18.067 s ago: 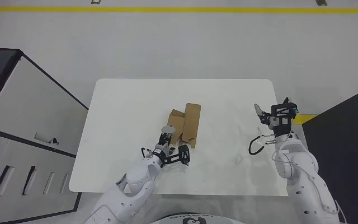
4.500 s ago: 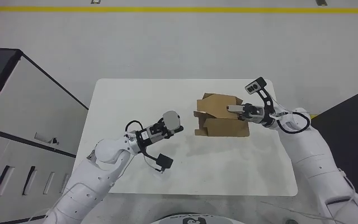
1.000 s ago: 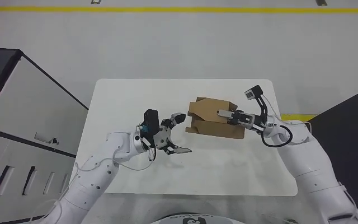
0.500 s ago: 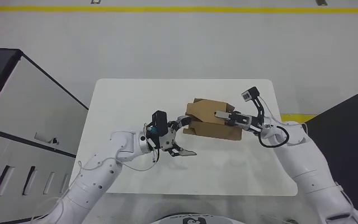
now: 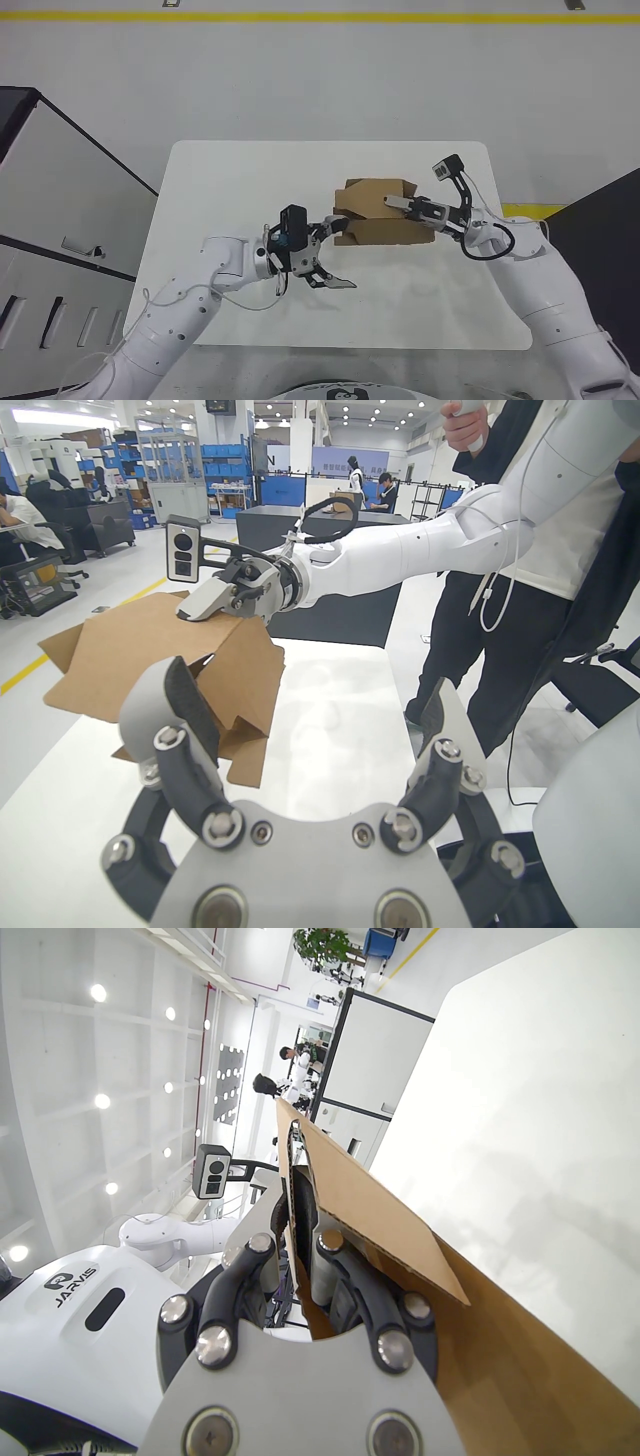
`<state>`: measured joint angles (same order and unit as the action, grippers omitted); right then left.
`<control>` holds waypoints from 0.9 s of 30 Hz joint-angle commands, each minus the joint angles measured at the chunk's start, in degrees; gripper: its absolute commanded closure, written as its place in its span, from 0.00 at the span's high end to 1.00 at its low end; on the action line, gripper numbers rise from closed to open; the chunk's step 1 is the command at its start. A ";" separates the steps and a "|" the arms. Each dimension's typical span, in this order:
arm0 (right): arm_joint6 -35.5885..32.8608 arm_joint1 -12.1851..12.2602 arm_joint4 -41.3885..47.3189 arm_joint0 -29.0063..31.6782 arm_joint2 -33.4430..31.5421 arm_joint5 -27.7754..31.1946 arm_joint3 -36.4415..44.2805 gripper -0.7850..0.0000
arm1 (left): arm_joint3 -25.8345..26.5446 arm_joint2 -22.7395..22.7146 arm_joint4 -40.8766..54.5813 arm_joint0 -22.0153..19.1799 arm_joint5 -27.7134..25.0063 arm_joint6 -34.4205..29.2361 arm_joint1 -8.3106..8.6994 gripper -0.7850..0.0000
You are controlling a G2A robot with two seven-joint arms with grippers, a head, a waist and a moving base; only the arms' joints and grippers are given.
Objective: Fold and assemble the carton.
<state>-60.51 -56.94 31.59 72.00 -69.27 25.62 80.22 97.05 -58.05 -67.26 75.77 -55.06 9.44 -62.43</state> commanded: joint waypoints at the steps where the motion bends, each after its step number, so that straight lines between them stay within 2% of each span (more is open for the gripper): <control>1: 0.26 -0.04 -0.26 -0.01 -0.02 -0.26 -0.03 0.00 | 0.08 0.11 -0.06 -0.09 -0.17 -0.20 0.00 1.00; 16: 1.51 -0.33 -1.08 0.32 -0.11 -1.80 0.39 0.00 | 0.32 2.01 0.61 -0.88 -2.05 -2.03 -0.13 1.00; 27: 1.31 -0.62 -1.00 0.24 0.12 -2.08 0.48 0.00 | -0.49 5.27 1.82 -3.07 -2.17 -3.27 -0.89 1.00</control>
<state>-59.20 -57.53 30.53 72.23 -69.16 23.50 80.70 96.69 -53.10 -65.48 72.96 -57.28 6.15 -63.24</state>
